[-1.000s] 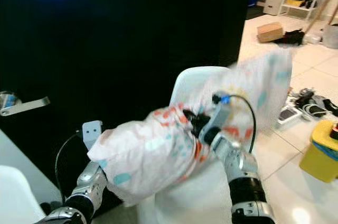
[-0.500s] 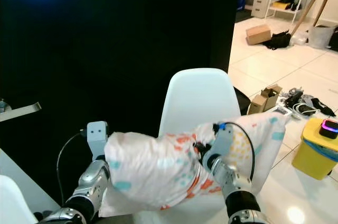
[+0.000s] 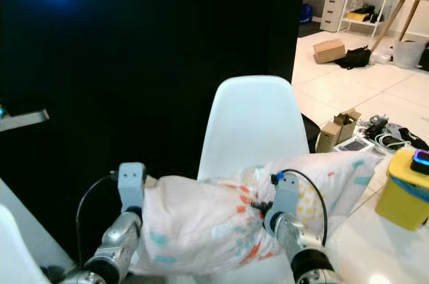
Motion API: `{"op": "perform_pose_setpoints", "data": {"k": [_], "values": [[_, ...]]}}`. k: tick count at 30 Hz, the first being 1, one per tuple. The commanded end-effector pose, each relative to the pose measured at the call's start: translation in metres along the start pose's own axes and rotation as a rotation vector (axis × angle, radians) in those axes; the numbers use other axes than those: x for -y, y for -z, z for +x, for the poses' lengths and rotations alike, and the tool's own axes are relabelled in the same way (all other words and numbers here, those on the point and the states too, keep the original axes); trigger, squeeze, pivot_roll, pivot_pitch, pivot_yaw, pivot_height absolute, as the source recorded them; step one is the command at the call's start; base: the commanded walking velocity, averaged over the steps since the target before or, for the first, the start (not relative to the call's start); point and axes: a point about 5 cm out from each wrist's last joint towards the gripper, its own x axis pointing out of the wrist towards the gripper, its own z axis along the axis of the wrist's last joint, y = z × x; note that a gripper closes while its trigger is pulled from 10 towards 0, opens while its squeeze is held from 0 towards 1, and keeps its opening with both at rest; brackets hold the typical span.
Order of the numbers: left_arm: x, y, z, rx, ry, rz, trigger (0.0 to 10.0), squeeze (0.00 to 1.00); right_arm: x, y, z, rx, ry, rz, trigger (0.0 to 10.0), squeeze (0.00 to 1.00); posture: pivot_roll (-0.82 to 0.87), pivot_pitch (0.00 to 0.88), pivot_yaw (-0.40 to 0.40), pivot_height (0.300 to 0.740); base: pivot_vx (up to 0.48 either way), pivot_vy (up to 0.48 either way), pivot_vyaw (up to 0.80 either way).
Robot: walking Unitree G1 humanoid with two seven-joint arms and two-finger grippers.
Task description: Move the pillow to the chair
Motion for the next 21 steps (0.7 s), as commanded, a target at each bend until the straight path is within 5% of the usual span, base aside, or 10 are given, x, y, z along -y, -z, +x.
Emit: {"op": "perform_pose_setpoints", "data": {"k": [1,6,16,18,21], "values": [[-0.003,0.011,-0.005,-0.059,0.000,0.034,10.0,0.00,0.008,0.013,0.000,-0.058,0.048,-0.016,10.0,0.00,0.07,0.000,0.039,0.584,0.000,0.000,0.00],[-0.007,0.034,-0.017,-0.147,-0.005,0.035,10.0,0.00,0.010,0.020,0.000,-0.098,0.058,-0.021,10.0,0.00,0.06,0.000,0.033,0.559,0.000,0.000,0.00],[-0.002,0.027,-0.014,-0.101,0.008,0.036,10.0,0.00,0.007,0.019,0.000,-0.095,0.012,0.012,10.0,0.00,0.07,0.000,0.028,0.554,0.000,0.000,0.00],[0.000,0.014,-0.007,-0.046,0.017,0.030,10.0,0.00,-0.004,0.014,0.002,-0.067,-0.051,0.049,10.0,0.00,0.07,0.000,0.025,0.554,0.000,0.000,0.00],[0.002,-0.035,0.011,0.153,0.035,0.031,10.0,0.00,-0.040,0.001,0.004,-0.018,-0.247,0.112,10.0,0.00,0.07,0.000,0.025,0.554,0.000,0.000,0.00]]}}
